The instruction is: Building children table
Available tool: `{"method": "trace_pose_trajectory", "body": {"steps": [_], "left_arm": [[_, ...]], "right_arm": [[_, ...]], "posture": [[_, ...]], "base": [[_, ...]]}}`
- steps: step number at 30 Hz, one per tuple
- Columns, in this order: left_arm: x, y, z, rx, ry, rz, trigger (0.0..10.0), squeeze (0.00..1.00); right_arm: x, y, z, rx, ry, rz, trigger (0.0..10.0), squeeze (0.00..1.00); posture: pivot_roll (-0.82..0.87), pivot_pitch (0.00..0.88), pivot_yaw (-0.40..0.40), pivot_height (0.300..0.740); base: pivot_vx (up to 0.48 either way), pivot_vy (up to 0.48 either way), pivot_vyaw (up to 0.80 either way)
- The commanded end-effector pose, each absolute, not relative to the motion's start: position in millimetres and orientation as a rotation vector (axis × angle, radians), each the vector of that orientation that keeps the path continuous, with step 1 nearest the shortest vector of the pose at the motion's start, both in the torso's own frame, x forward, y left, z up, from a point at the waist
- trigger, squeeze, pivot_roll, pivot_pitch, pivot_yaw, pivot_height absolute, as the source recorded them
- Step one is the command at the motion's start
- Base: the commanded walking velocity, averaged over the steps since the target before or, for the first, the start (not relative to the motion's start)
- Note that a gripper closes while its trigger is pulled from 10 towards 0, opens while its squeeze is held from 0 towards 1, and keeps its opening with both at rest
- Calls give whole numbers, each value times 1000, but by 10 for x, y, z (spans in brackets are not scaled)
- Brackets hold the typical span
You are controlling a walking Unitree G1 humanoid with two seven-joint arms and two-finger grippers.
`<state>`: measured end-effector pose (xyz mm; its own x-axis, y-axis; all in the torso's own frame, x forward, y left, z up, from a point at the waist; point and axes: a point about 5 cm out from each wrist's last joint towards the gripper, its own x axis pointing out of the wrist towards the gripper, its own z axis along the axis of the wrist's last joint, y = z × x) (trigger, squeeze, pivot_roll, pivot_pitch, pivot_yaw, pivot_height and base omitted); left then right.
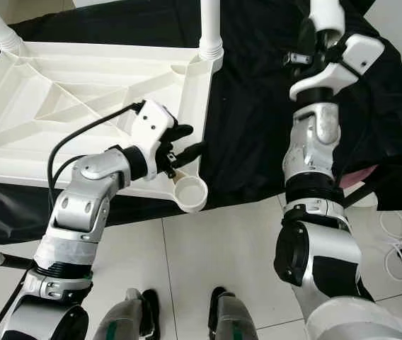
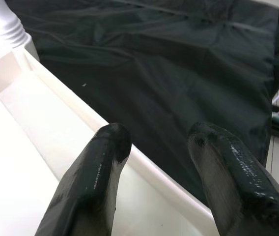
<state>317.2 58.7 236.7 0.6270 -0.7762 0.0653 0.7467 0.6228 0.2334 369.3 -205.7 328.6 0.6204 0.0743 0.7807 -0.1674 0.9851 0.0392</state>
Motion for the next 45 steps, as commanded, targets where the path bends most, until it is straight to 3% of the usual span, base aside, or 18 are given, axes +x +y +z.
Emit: {"method": "trace_pose_trajectory", "body": {"steps": [1,9,15,29,30,31,32,45], "left_arm": [[3233,667,2367,141,-157,-777,10000,0],[3274,891,2467,104,-164,-803,10000,0],[3307,984,2484,95,-152,-796,10000,0],[3332,1091,2547,15,-161,-805,10000,0],[3331,1106,2549,-10,-154,-819,10000,71],[3331,1106,2549,-10,-154,-819,10000,71],[3328,1117,2553,-30,-151,-833,10000,1000],[3301,1049,2573,-97,-136,-911,10000,1000]], "right_arm": [[3622,-1974,3414,45,-953,182,10000,0],[3376,-1658,3802,-183,-1121,329,10000,0],[3267,-1497,3929,-232,-1176,413,10000,0],[3217,-1278,3776,-319,-1115,551,10000,0],[3224,-1284,3709,-318,-1088,556,10000,0],[3224,-1284,3709,-318,-1088,556,10000,0],[3226,-1289,3639,-321,-1062,562,10000,0],[3230,-1361,3028,-383,-831,548,10000,0]], "posture": [[45,138,30,740],[37,115,24,740],[35,112,24,740],[33,112,-4,740],[31,111,-7,740],[31,111,-7,740],[30,111,-9,740],[24,85,-25,740]], "base": [[0,0,0],[0,0,0],[0,0,0],[0,0,0],[0,0,0],[0,0,0],[0,0,0],[0,0,0]]}}
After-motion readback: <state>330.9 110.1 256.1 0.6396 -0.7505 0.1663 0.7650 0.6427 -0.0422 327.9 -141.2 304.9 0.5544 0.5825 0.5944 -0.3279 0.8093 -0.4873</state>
